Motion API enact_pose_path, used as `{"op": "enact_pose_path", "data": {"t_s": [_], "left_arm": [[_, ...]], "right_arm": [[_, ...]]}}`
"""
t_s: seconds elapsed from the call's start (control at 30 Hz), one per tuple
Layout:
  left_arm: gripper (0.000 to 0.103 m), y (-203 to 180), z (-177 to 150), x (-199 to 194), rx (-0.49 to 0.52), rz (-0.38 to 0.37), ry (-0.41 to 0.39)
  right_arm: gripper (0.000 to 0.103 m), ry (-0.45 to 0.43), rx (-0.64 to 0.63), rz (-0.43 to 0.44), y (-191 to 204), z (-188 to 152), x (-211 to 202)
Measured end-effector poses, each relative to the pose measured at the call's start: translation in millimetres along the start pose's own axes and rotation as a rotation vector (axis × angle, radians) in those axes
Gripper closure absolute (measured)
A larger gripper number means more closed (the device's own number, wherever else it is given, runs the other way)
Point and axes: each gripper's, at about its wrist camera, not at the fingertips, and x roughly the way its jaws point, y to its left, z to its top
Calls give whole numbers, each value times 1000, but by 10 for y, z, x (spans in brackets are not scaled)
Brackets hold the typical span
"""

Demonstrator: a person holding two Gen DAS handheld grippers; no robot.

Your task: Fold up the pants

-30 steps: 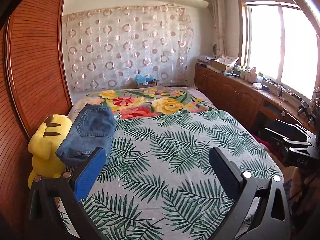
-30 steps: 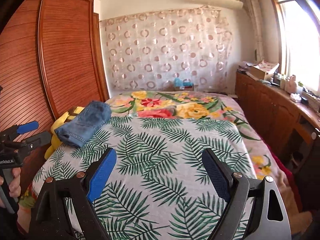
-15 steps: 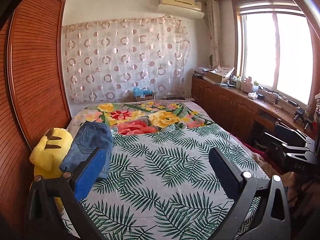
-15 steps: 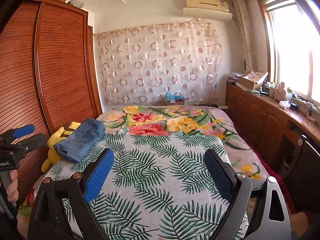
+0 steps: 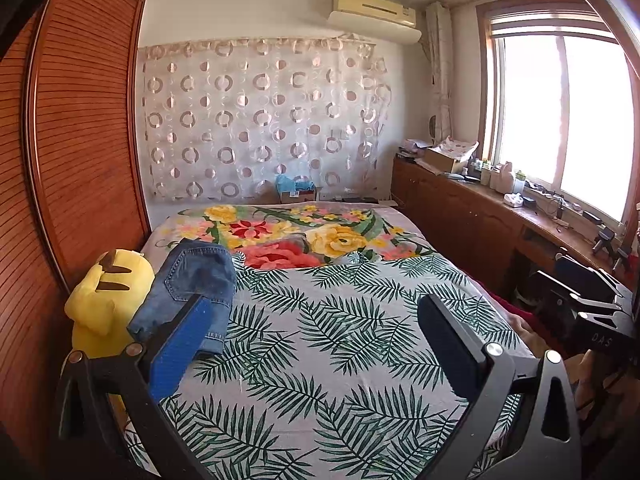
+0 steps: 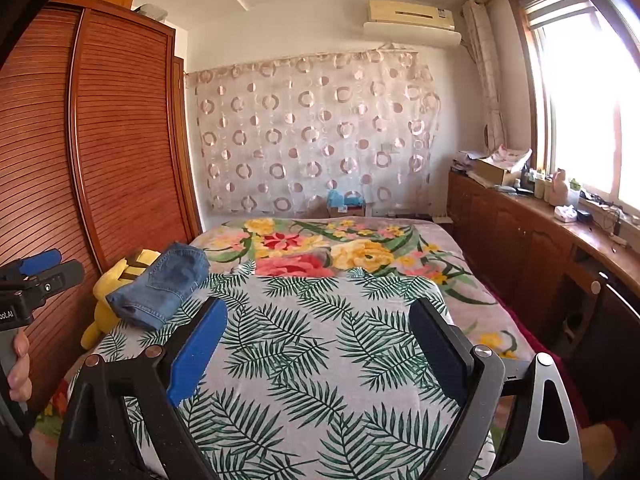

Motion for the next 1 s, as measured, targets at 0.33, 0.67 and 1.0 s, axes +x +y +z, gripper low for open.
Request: {"op": "enact_pose_path", "data": {"t_s": [0.33, 0.67, 1.0], "left_arm": [[0, 25, -23, 29, -3, 6, 5], [0, 36, -74, 19, 5, 16, 11], [0, 28, -81, 18, 6, 17, 10]], "right_arm": [[10, -2, -4, 5, -7, 1, -10], [10, -2, -8, 14, -23, 9, 24], [10, 0, -9, 19, -11, -17, 35]]}}
